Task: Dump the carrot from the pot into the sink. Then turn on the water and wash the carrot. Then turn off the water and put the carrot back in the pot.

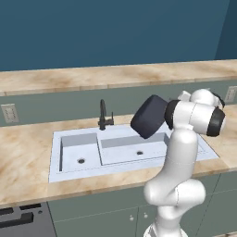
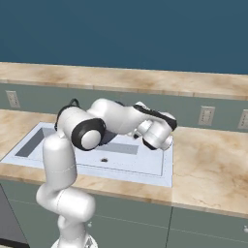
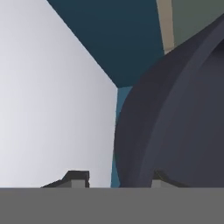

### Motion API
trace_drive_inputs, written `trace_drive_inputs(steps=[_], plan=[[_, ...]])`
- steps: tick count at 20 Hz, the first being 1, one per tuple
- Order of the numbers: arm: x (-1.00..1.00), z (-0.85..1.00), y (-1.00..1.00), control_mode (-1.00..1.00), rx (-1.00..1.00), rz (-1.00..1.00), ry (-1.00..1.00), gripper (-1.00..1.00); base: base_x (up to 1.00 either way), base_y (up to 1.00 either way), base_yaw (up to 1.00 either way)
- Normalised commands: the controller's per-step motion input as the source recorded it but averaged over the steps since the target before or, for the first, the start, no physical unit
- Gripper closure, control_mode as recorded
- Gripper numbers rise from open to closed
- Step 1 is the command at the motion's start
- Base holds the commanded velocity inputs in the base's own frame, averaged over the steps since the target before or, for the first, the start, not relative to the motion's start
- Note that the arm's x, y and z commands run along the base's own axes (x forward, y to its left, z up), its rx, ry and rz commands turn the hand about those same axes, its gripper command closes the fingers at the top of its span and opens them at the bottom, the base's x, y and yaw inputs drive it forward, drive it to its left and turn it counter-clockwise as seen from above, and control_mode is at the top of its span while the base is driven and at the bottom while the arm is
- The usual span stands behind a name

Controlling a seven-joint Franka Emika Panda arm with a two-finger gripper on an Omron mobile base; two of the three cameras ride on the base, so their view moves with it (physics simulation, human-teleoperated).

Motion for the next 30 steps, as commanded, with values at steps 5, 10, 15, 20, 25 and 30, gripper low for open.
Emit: trace_drive_inputs(steps=[5,10,15,20,25,30], plan=[[0.11,0.0,0.0,-1.0,0.17,0.0,0.06,1.0,0.0,0.0,0.0],[0.29,0.0,0.0,-1.0,0.18,0.0,0.08,1.0,0.0,0.0,0.0],[0.03,0.0,-0.02,-1.0,0.13,0.05,0.09,1.0,0.0,0.0,0.0],[0.0,0.0,-0.09,-1.0,0.06,0.06,0.11,1.0,0.0,0.0,0.0],[0.01,0.0,-0.09,-1.0,0.05,0.11,0.14,1.0,0.0,0.0,0.0],[0.21,0.0,-0.03,-1.0,0.2,0.19,0.17,1.0,0.0,0.0,0.0]])
